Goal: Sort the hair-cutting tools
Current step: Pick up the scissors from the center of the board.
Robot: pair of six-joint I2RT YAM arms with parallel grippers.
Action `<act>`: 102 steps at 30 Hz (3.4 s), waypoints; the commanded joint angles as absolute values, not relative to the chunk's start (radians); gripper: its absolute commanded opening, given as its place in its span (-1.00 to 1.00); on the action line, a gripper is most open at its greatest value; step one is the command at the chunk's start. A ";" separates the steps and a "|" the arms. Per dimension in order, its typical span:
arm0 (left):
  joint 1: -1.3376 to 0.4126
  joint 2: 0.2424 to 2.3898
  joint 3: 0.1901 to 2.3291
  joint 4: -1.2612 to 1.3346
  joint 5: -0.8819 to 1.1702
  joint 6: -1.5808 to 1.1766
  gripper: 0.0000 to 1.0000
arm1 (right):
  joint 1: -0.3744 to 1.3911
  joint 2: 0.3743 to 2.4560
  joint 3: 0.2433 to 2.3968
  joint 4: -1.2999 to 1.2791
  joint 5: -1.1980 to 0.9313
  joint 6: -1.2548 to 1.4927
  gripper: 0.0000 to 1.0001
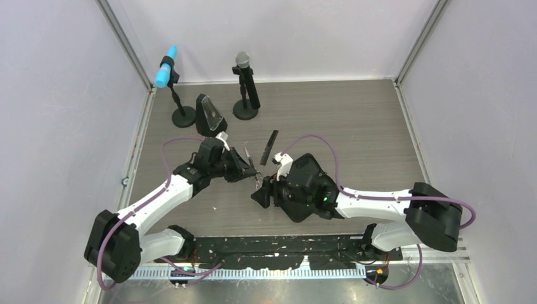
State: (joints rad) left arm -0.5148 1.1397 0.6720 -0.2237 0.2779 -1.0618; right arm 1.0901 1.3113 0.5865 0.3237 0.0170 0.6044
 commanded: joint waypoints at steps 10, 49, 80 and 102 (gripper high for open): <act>-0.549 1.062 0.622 0.021 0.310 -1.188 -1.00 | 1.104 1.429 0.669 0.414 0.024 0.628 -0.03; -0.586 1.060 0.820 -0.267 0.095 -0.967 -0.56 | 1.147 1.412 0.716 0.276 0.038 0.480 -0.90; -0.494 0.812 0.456 -0.056 -0.005 -1.501 -1.00 | 1.145 1.192 0.342 0.822 0.170 0.437 0.32; -0.488 0.779 0.344 0.277 0.153 -1.566 -1.00 | 0.829 1.009 0.151 0.978 0.046 0.868 0.34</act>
